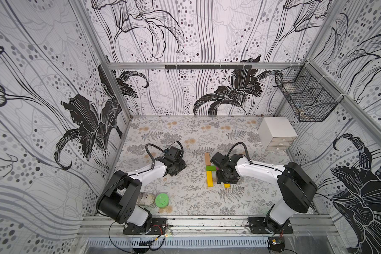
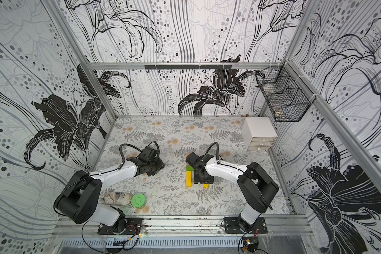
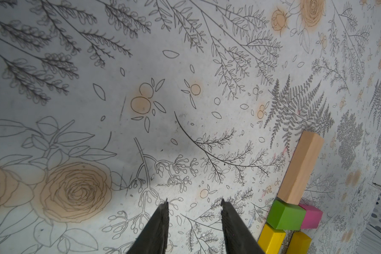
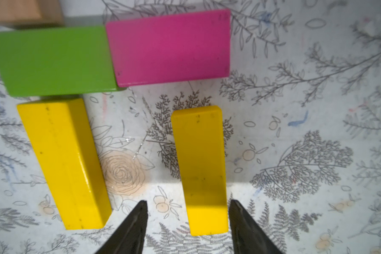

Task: Assemble the letter h with building blocks
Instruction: Assemble the building block at the center of the board.

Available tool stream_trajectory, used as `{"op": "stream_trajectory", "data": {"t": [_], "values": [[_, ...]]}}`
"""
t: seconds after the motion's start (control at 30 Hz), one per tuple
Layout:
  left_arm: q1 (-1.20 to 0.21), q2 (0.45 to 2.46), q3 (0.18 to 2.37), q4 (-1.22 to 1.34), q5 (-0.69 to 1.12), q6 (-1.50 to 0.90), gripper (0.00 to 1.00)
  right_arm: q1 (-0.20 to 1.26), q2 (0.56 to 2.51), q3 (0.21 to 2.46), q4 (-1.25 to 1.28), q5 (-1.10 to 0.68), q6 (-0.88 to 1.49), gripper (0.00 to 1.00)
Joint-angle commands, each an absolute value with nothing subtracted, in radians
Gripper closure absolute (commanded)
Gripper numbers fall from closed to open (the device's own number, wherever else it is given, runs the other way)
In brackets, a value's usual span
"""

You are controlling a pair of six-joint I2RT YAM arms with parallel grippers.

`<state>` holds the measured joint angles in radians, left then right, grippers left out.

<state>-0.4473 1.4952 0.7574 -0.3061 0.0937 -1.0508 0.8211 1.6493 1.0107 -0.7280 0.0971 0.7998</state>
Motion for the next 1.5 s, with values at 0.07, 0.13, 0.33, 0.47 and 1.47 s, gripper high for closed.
{"op": "stream_trajectory", "data": {"t": [0.07, 0.13, 0.33, 0.47, 1.47], "values": [[-0.449, 1.495, 0.776, -0.296, 0.081, -1.047, 0.58, 0.821, 1.662, 0.976, -0.747, 0.101, 0.821, 0.47], [-0.449, 1.497, 0.780, -0.297, 0.083, -1.046, 0.58, 0.821, 1.663, 0.980, -0.748, 0.103, 0.821, 0.51], [-0.449, 1.497, 0.785, -0.304, 0.082, -1.041, 0.58, 0.821, 1.678, 0.995, -0.753, 0.109, 0.819, 0.58], [-0.449, 1.493, 0.785, -0.305, 0.082, -1.041, 0.58, 0.819, 1.705, 1.005, -0.751, 0.103, 0.816, 0.59], [-0.449, 1.493, 0.798, -0.316, 0.077, -1.040, 0.58, 0.796, 1.755, 1.055, -0.773, 0.079, 0.752, 0.64]]}}
